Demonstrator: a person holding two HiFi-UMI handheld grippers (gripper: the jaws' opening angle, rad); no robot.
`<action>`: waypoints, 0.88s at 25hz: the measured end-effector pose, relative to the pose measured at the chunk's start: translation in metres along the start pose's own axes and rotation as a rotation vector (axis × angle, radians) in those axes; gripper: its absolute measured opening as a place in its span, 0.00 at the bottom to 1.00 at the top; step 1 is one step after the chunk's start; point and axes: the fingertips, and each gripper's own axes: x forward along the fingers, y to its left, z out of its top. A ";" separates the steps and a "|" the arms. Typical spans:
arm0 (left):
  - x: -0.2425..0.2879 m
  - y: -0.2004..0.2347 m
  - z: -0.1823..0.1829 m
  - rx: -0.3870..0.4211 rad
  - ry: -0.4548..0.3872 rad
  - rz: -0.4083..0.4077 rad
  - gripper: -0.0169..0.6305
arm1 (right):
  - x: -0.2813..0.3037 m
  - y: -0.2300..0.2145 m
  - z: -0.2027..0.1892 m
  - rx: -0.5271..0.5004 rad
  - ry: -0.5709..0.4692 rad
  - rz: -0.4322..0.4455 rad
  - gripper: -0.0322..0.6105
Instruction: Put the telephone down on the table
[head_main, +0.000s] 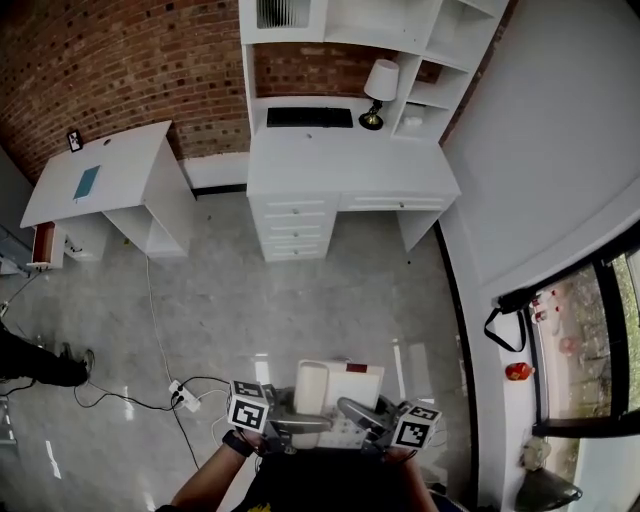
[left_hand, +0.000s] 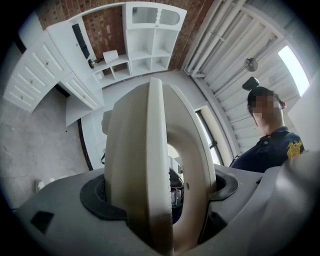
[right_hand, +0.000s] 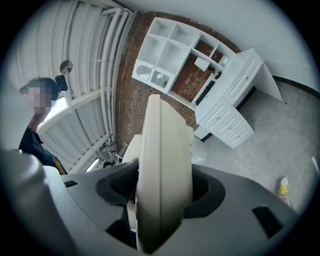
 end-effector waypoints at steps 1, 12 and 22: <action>0.005 0.006 0.007 -0.001 0.007 0.006 0.74 | 0.001 -0.007 0.007 0.004 -0.001 0.004 0.43; 0.093 0.072 0.127 0.053 0.060 0.084 0.74 | 0.000 -0.084 0.151 0.038 -0.043 0.085 0.43; 0.170 0.117 0.199 0.075 0.071 0.112 0.74 | -0.019 -0.139 0.249 0.027 -0.064 0.106 0.43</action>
